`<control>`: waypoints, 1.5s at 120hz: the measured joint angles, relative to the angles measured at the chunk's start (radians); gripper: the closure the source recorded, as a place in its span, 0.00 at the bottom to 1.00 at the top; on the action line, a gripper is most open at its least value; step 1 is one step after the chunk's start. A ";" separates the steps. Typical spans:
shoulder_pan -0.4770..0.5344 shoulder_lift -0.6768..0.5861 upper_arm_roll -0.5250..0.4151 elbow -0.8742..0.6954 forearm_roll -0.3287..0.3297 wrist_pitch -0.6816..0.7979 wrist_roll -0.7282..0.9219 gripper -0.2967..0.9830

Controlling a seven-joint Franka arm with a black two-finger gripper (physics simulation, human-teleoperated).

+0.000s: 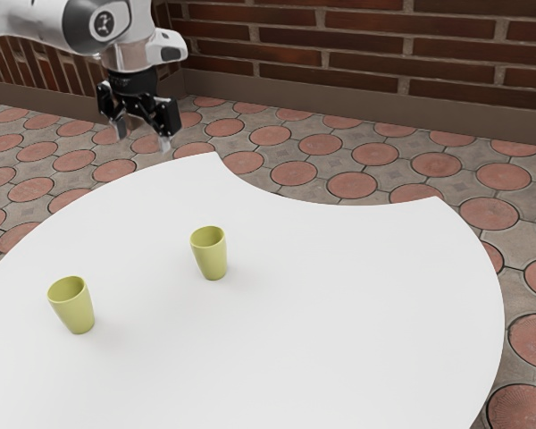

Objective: Place the right cup onto the left cup

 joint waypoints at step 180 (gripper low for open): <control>0.007 0.320 -0.094 -0.141 0.017 0.407 -0.109 0.23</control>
